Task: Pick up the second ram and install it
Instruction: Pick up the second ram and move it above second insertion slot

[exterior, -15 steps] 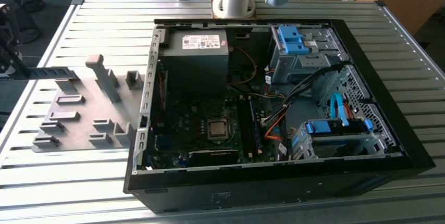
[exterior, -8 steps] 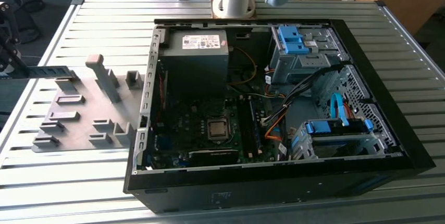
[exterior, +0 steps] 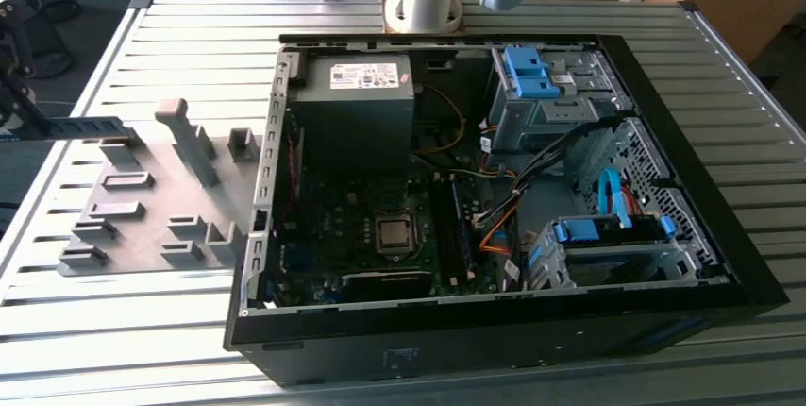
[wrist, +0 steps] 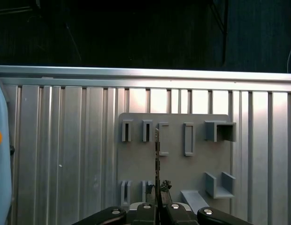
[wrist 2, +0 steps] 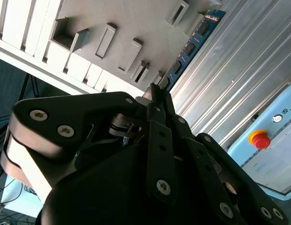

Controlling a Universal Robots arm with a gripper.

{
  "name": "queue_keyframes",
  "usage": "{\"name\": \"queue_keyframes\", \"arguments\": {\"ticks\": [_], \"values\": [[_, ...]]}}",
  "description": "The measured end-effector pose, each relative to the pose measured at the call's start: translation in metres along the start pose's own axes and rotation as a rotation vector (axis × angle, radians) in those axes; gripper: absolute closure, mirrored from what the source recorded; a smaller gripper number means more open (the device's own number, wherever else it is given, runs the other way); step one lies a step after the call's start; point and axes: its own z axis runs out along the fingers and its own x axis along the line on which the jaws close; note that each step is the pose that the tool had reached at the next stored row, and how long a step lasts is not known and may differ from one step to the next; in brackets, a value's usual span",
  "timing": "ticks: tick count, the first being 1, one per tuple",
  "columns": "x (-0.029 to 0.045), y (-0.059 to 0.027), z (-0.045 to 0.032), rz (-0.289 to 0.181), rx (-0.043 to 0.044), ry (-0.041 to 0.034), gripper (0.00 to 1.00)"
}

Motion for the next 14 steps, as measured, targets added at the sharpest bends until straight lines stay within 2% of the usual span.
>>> {"name": "queue_keyframes", "arguments": {"ticks": [14], "values": [[-0.0002, -0.0002, -0.0049, 0.000, 0.0002, -0.0001, 0.86]]}}
